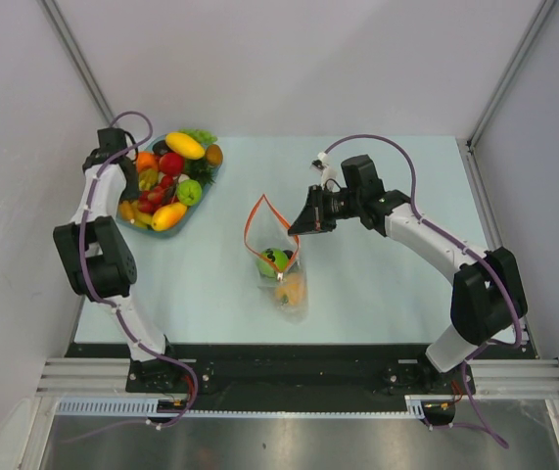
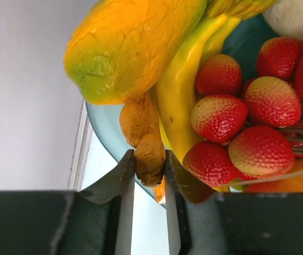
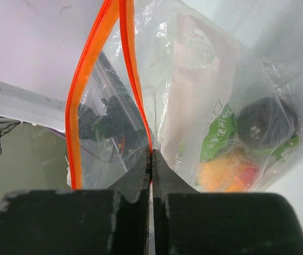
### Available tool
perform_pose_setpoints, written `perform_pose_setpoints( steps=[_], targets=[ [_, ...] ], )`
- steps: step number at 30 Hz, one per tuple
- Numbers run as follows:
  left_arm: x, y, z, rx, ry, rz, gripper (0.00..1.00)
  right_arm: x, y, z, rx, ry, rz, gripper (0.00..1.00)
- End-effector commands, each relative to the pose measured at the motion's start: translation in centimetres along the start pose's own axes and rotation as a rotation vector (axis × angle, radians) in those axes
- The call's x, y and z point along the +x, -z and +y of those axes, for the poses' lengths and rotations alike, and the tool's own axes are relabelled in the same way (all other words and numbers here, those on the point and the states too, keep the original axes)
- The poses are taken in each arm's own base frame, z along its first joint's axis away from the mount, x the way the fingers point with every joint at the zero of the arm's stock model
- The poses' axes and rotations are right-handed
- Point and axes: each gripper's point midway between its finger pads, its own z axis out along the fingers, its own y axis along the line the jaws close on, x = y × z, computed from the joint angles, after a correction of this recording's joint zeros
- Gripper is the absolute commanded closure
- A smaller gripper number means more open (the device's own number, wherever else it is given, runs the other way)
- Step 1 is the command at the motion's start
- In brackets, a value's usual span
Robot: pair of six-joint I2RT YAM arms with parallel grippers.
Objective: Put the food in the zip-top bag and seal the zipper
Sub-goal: Pick up the fake vegetable from the bin.
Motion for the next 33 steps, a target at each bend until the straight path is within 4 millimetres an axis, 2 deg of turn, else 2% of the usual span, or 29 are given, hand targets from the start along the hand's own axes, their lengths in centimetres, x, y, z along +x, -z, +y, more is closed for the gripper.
perform_pose_setpoints(
  steps=[1, 6, 8, 14, 18, 19, 21, 22, 24, 25, 26, 28, 30, 31, 32, 33],
  targets=[
    [-2.5, 2.8, 0.2, 0.020, 0.038, -0.052, 0.78, -0.7, 0.1, 0.7, -0.028, 0.027, -0.019, 1.00],
    [-2.9, 5.4, -0.3, 0.072, 0.069, -0.040, 0.97, -0.7, 0.1, 0.8, -0.033, 0.021, -0.021, 1.00],
    [-2.6, 6.1, -0.4, 0.088, 0.064, -0.019, 1.00, -0.8, 0.1, 0.8, -0.036, 0.023, -0.023, 1.00],
    [-2.3, 8.9, -0.2, 0.115, 0.095, -0.005, 1.00, -0.8, 0.3, 1.0, -0.037, 0.031, -0.029, 1.00],
    [-2.9, 12.7, -0.5, 0.174, 0.094, -0.060, 1.00, -0.8, 0.4, 1.0, -0.035, 0.030, -0.032, 1.00],
    [-3.5, 14.8, -0.7, 0.212, 0.093, -0.109, 1.00, -0.8, 0.4, 1.1, -0.038, 0.033, -0.033, 1.00],
    [-4.2, 17.3, -1.6, 0.270, 0.069, -0.171, 1.00, -0.9, 0.4, 1.2, -0.040, 0.035, -0.034, 1.00],
    [-4.6, 19.8, -2.7, 0.356, 0.058, -0.227, 1.00, -0.9, 0.4, 1.3, -0.042, 0.036, -0.035, 1.00],
    [-4.7, 23.0, -4.8, 0.471, 0.024, -0.285, 1.00, -0.9, 0.4, 1.4, -0.044, 0.038, -0.037, 1.00],
    [-4.5, 25.8, -6.1, 0.573, -0.020, -0.337, 1.00, -1.0, 0.5, 1.5, -0.045, 0.041, -0.039, 1.00],
    [-4.2, 27.7, -7.8, 0.659, -0.051, -0.360, 1.00, -1.0, 0.5, 1.5, -0.043, 0.041, -0.039, 1.00],
    [-3.5, 30.4, -9.8, 0.764, -0.088, -0.386, 1.00, -1.1, 0.6, 1.8, -0.048, 0.047, -0.046, 1.00],
    [-2.0, 34.6, -12.9, 0.926, -0.133, -0.400, 1.00, -1.2, 0.7, 2.0, -0.051, 0.054, -0.055, 1.00],
    [-1.0, 35.2, -14.1, 0.981, -0.145, -0.377, 1.00, -1.4, 0.8, 2.2, -0.054, 0.059, -0.061, 1.00],
    [0.4, 37.2, -15.6, 1.059, -0.168, -0.367, 1.00, -1.3, 0.7, 2.3, -0.055, 0.056, -0.058, 1.00],
    [1.1, 37.9, -16.4, 1.095, -0.189, -0.367, 1.00, -1.2, 0.6, 2.4, -0.059, 0.058, -0.055, 1.00]
  ],
)
